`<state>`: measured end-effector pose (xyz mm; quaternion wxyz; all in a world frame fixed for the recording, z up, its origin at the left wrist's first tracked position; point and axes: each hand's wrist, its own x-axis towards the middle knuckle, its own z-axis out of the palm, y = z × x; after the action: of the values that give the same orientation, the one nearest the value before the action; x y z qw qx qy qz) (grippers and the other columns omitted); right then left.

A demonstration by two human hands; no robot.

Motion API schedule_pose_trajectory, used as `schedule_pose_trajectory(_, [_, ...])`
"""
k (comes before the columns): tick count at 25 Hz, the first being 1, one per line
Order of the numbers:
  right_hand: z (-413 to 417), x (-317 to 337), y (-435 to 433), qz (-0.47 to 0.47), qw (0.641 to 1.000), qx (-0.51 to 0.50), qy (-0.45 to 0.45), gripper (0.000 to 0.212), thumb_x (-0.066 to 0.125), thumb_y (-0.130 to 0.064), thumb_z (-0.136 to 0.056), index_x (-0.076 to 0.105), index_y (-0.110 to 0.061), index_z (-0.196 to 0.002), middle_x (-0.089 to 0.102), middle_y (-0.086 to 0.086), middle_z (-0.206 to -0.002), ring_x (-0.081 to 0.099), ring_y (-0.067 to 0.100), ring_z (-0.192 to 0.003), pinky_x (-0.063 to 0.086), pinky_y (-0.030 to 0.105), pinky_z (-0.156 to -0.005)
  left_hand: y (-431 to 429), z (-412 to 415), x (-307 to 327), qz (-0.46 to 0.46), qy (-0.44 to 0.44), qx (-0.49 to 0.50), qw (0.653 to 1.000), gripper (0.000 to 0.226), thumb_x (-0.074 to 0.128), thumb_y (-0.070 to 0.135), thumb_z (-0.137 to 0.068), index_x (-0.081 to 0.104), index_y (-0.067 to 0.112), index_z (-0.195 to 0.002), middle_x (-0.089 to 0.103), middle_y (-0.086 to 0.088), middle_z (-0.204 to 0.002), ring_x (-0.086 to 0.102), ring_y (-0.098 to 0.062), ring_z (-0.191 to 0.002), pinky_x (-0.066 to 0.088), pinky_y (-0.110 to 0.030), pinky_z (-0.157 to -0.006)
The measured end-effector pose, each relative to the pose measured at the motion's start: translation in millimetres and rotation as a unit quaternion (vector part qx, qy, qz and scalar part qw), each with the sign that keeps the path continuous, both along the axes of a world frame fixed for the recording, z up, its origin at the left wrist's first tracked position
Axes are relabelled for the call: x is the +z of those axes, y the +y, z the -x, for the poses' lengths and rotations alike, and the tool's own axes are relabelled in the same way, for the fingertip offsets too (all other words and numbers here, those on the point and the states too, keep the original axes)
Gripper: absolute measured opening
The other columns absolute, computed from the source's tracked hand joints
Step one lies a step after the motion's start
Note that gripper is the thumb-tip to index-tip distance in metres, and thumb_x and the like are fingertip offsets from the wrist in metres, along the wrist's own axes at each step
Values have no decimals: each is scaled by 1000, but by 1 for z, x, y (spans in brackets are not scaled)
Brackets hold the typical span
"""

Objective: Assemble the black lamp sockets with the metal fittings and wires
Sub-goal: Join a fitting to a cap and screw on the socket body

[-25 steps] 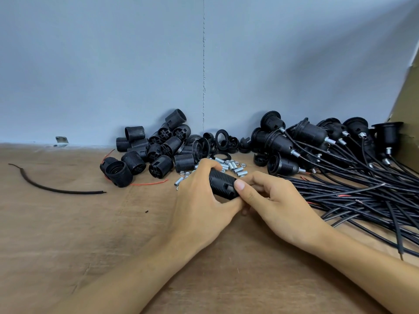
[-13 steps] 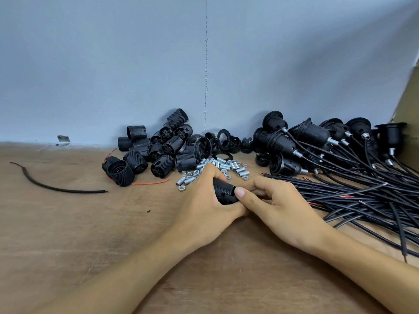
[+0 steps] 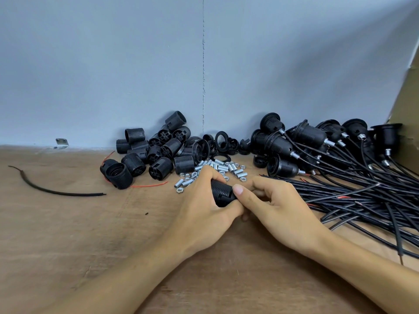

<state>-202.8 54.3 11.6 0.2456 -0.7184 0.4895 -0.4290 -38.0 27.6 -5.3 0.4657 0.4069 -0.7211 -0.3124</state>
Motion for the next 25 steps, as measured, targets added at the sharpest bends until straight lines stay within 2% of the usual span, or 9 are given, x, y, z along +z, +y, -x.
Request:
schedule_pose_trajectory(6, [-2,3,2,-12,1000,-7,-4,25,60,-43,-95,72,-26,-81,71,-4,-63,68,5,-63,42,8,-64,1,1,1,-8,14,17,1000,35,70,40,-66,49,28,-92,68,19,-76,59,2,-62,46,-15,-56])
schedule_pose_trajectory(10, [0,3,0,-38,999,4,-33,24,62,-43,-94,73,-26,-80,72,-1,-64,69,9,-64,45,11,-69,0,1,1,-23,19,13,999,36,70,43,-66,48,31,-92,68,19,-71,58,1,-58,47,-18,-53])
schedule_pose_trajectory(14, [11,10,-8,-117,989,79,-31,20,65,-41,-92,75,-24,-95,75,3,-83,66,12,-72,51,26,-79,-3,0,1,-34,5,22,999,45,74,56,-54,46,39,-85,64,24,-71,55,4,-60,44,-14,-53])
schedule_pose_trajectory(16, [16,14,-11,-149,981,121,-1,20,66,-38,-93,76,-23,-102,74,-1,-87,64,10,-76,51,22,-79,-6,-1,-1,-33,-6,28,999,51,78,57,-46,48,41,-83,64,25,-77,57,4,-65,45,-14,-56])
schedule_pose_trajectory(18, [17,14,-12,-158,977,141,19,22,66,-38,-91,74,-23,-105,73,2,-90,63,9,-82,50,23,-81,-8,-3,-3,-35,-27,30,999,57,82,60,-42,49,42,-85,65,21,-81,58,1,-69,47,-17,-57])
schedule_pose_trajectory(21, [17,10,-11,-137,982,124,34,26,64,-41,-90,72,-21,-106,74,8,-97,68,13,-90,51,32,-88,-9,-8,-2,-52,-55,-6,997,62,89,58,-44,54,41,-92,67,15,-86,61,-2,-73,55,-26,-66])
schedule_pose_trajectory(23, [17,10,-10,-129,983,124,35,28,61,-37,-93,70,-16,-109,74,6,-98,68,16,-89,53,32,-86,-11,-13,4,-99,-14,-68,993,53,88,52,-52,59,33,-91,71,6,-85,66,-12,-74,56,-30,-64])
schedule_pose_trajectory(25, [16,10,-9,-132,981,139,33,31,59,-30,-94,68,-8,-115,72,9,-97,62,10,-79,52,27,-79,-13,-14,8,-170,103,-125,972,37,77,48,-68,60,18,-82,69,-9,-73,63,-26,-57,48,-31,-48])
